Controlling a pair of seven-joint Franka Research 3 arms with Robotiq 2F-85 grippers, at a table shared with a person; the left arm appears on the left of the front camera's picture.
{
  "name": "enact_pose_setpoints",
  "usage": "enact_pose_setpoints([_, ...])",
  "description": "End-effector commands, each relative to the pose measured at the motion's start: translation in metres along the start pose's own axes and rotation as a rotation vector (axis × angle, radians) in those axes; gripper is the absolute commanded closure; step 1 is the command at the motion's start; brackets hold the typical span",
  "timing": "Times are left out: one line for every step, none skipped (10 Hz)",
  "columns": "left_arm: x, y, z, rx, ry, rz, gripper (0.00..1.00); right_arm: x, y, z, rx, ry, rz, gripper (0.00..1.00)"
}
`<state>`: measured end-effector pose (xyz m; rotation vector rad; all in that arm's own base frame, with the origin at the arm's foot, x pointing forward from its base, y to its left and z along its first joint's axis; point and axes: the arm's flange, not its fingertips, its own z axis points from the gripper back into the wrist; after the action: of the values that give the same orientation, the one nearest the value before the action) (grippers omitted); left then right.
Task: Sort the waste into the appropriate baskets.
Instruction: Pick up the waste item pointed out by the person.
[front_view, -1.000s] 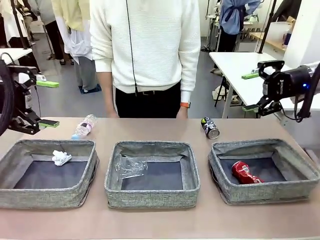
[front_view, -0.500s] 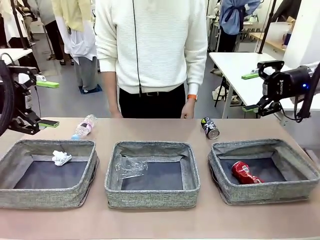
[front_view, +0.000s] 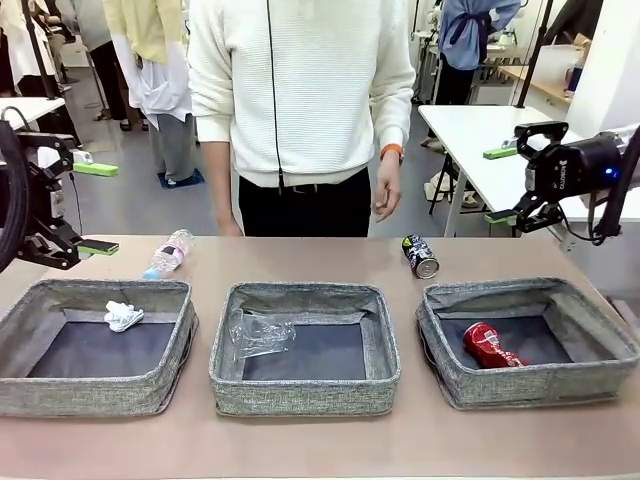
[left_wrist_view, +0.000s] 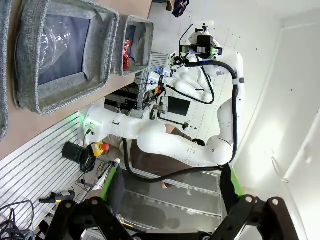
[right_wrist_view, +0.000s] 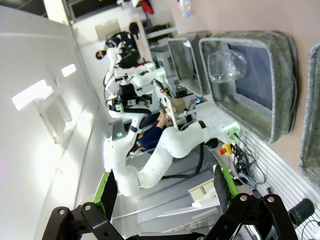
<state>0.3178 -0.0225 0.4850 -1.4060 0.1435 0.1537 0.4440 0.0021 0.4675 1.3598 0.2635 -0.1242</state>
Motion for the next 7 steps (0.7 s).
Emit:
enact_pose_setpoints([-0.0011, -0.0047, -0.0013, -0.018, -0.008, 0.016, 0.00, -0.0015, 0.0003, 0.0003, 0.001, 0.001, 0.010, 0.00])
enact_pose_setpoints([-0.0011, -0.0047, -0.0013, -0.018, -0.008, 0.016, 0.00, -0.0015, 0.0003, 0.0003, 0.001, 0.001, 0.010, 0.00])
enact_pose_setpoints([-0.0011, -0.0047, -0.0013, -0.018, -0.008, 0.016, 0.00, -0.0015, 0.0003, 0.0003, 0.001, 0.001, 0.010, 0.00])
enact_pose_setpoints([-0.0011, -0.0047, -0.0013, -0.018, -0.008, 0.016, 0.00, -0.0015, 0.0003, 0.0003, 0.001, 0.001, 0.010, 0.00])
enact_pose_setpoints([-0.0011, -0.0047, -0.0013, -0.018, -0.008, 0.016, 0.00, -0.0015, 0.0003, 0.0003, 0.001, 0.001, 0.010, 0.00])
enact_pose_setpoints([-0.0011, -0.0047, -0.0013, -0.018, -0.008, 0.016, 0.00, -0.0015, 0.0003, 0.0003, 0.001, 0.001, 0.010, 0.00])
enact_pose_setpoints([-0.0011, -0.0047, -0.0013, -0.018, -0.008, 0.016, 0.00, -0.0015, 0.0003, 0.0003, 0.001, 0.001, 0.010, 0.00])
